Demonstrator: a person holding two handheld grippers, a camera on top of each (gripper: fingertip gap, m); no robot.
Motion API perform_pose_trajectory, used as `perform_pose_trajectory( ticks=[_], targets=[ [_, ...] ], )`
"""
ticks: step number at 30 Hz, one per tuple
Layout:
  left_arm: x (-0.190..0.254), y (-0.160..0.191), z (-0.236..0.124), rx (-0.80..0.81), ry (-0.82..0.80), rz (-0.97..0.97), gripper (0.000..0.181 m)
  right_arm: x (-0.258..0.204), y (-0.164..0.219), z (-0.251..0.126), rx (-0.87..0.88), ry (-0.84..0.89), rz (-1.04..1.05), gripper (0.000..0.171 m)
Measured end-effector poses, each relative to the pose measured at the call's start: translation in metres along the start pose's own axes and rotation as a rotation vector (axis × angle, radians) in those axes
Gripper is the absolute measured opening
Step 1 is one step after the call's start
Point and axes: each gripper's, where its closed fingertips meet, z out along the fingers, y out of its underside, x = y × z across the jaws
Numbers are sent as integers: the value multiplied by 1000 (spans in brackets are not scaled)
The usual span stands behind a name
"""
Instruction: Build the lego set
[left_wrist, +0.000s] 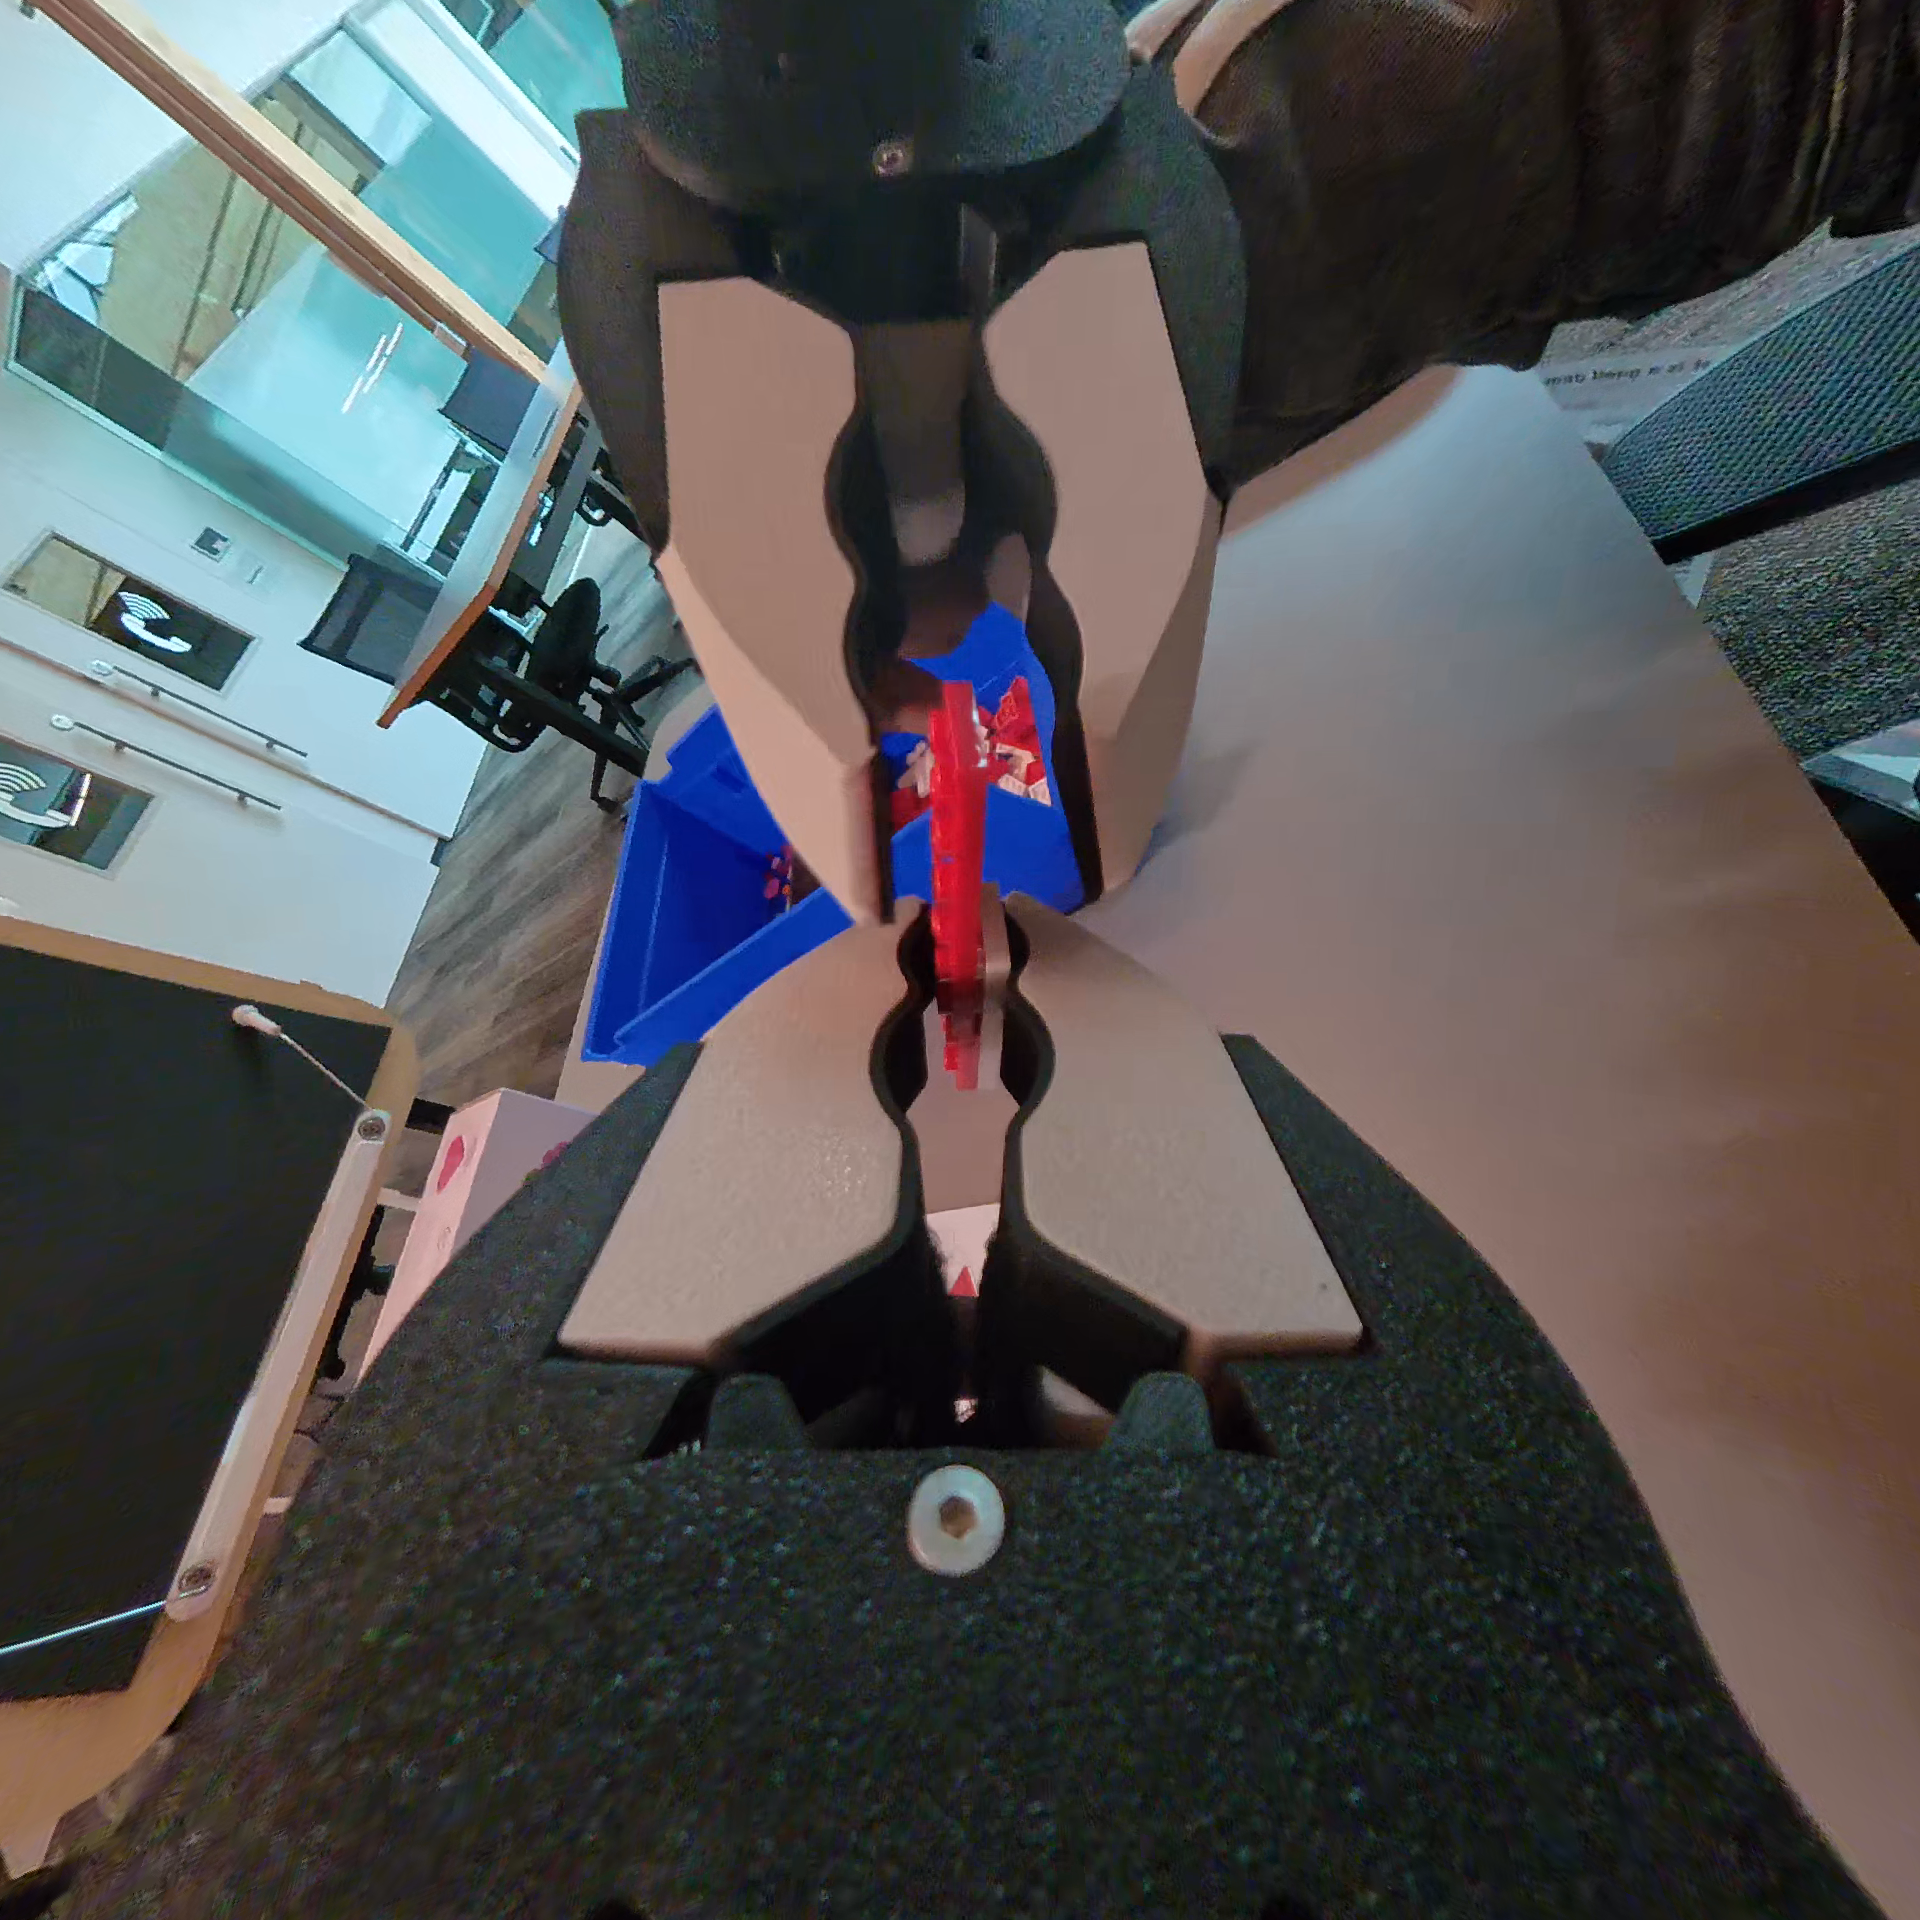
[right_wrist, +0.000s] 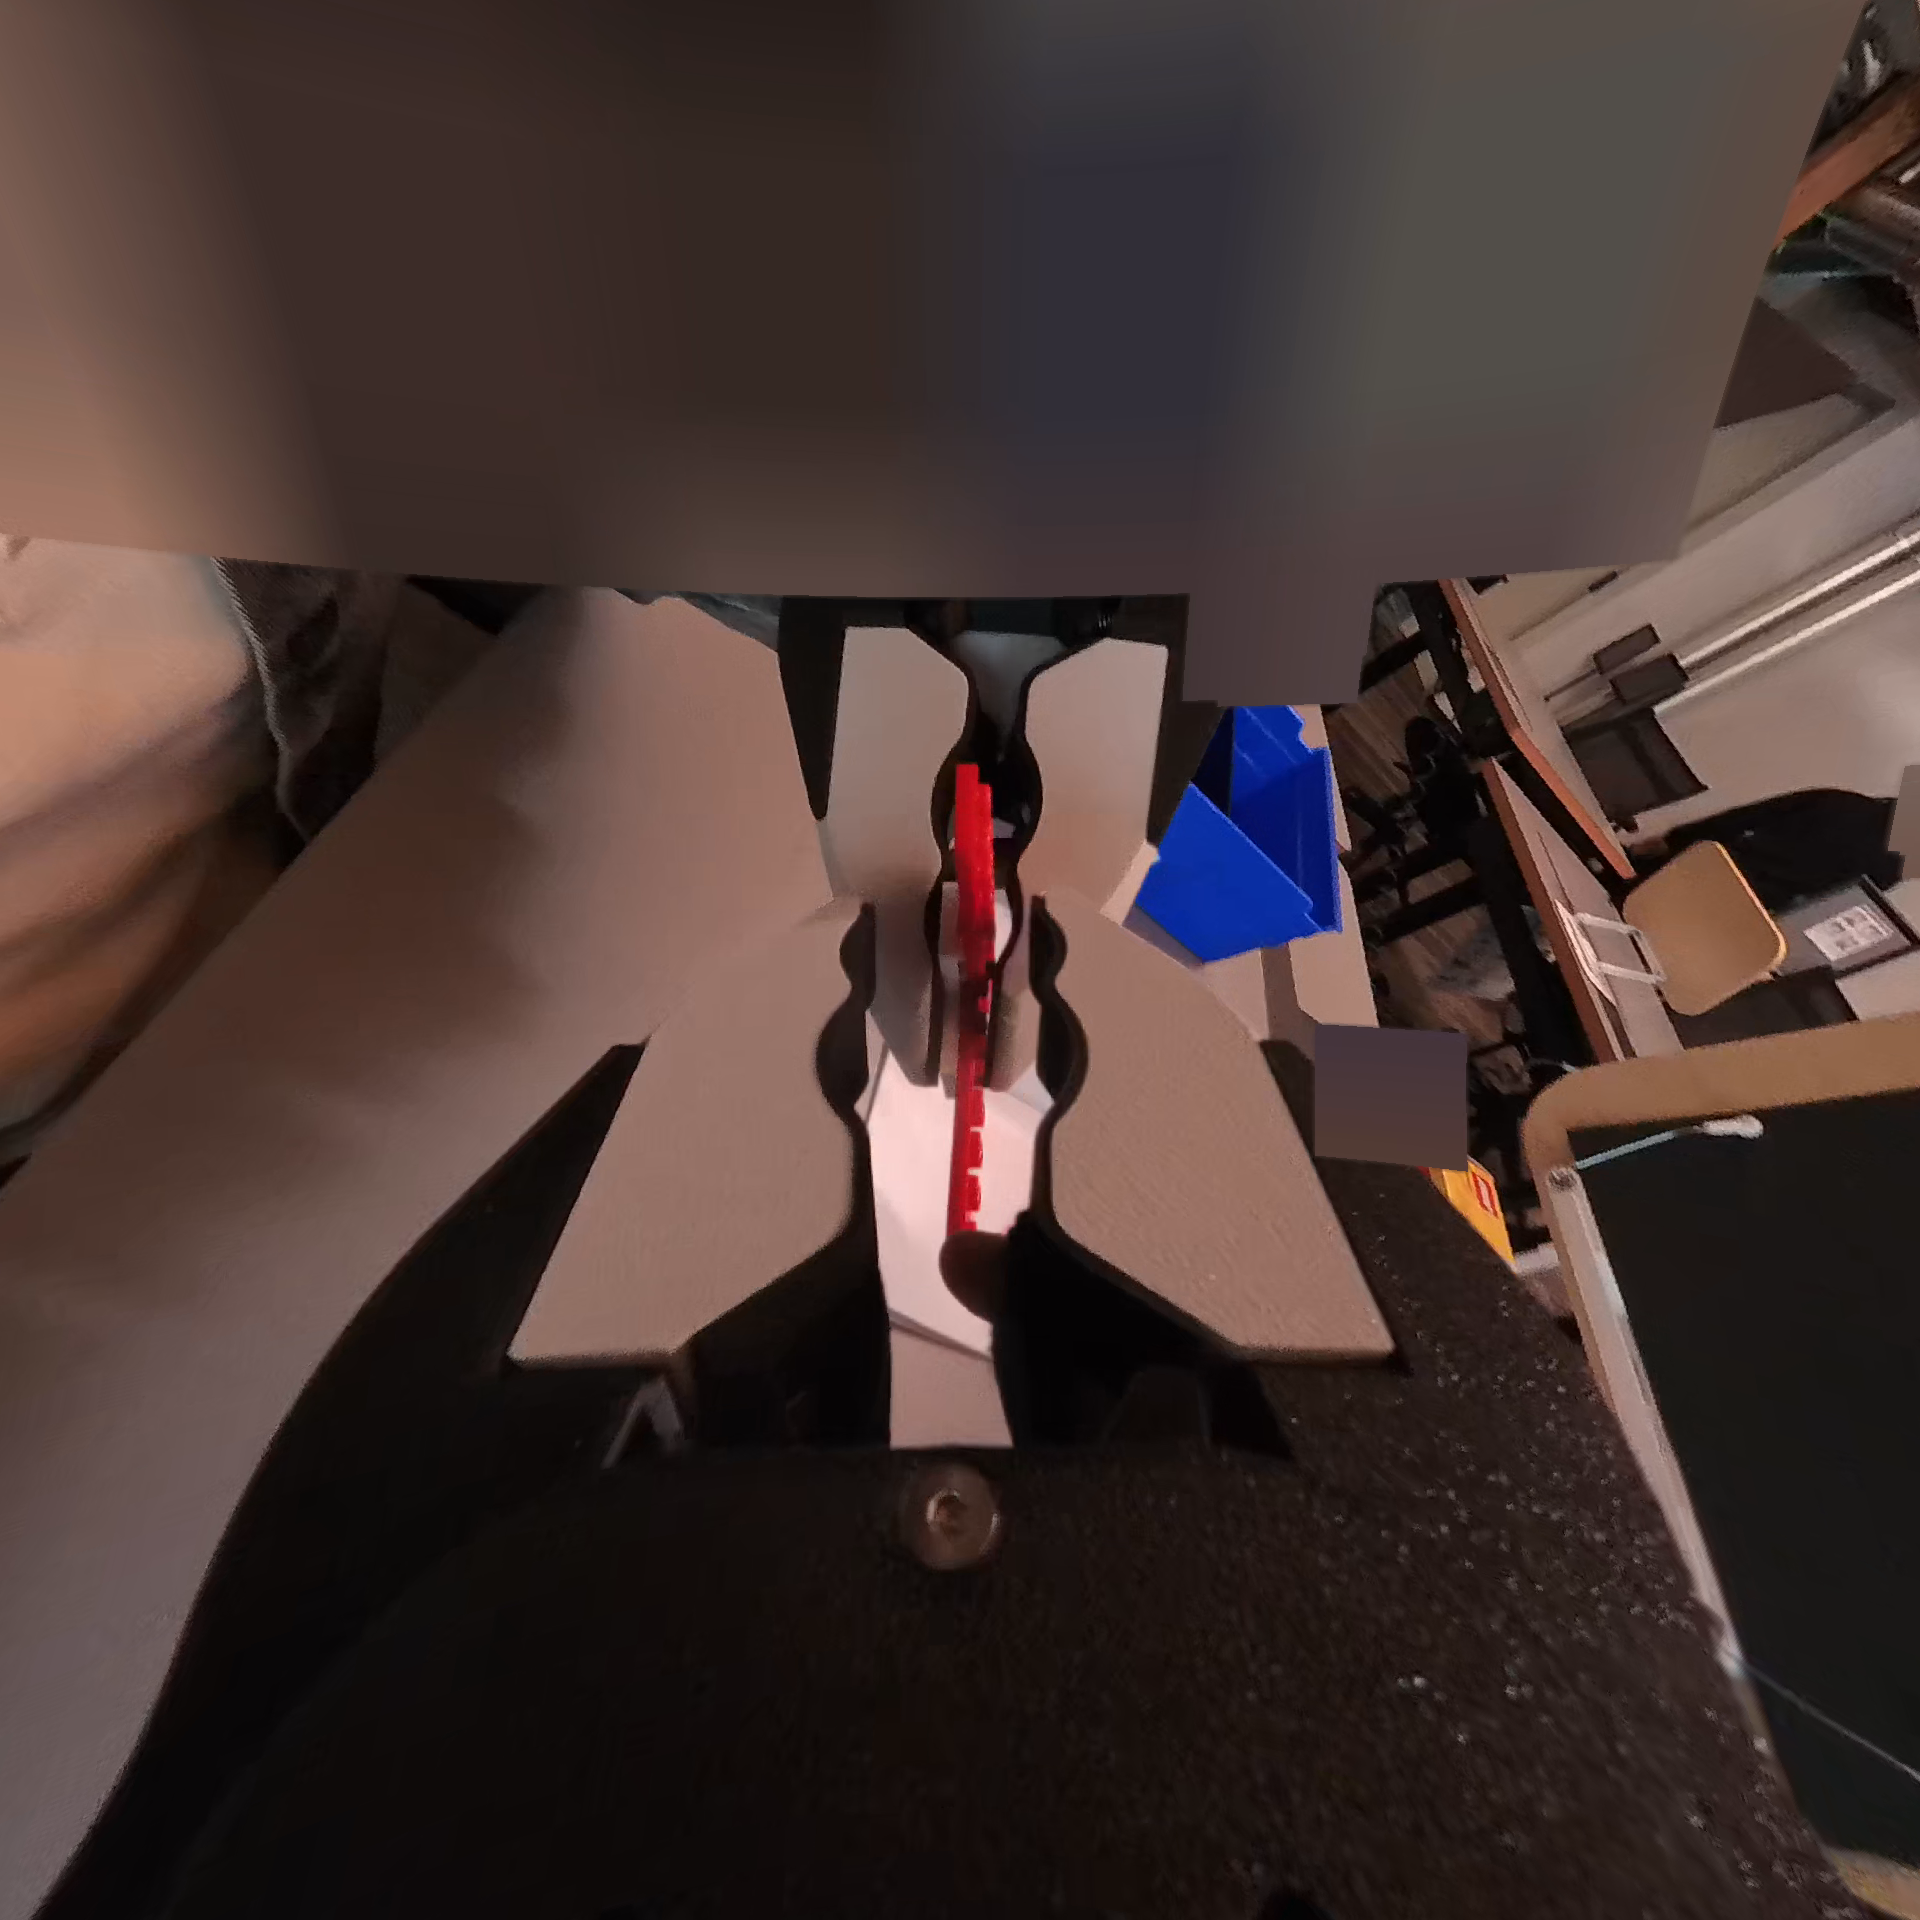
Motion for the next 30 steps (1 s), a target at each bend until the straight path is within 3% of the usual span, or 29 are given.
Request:
perform_pose_trajectory(
  ticks=[6,11,14,19,21,30],
  targets=[
    [0,0,5,-7,-6,-8,9,-3,6,0,-70,15,-42,21],
    [0,5,6,-6,8,-50,9,-8,10,3,-68,-14,13,33],
    [2,8,7,-19,18,-56,9,-5,13,5,-68,19,-14,22],
    [3,11,6,-5,26,-106,9,-5,13,8,-51,16,-5,19],
    [7,14,6,-20,42,-100,9,-3,15,9,-56,28,-3,7],
    [7,23,1,-27,23,-133,9,-5,16,19,-11,-14,5,15]
  ],
)
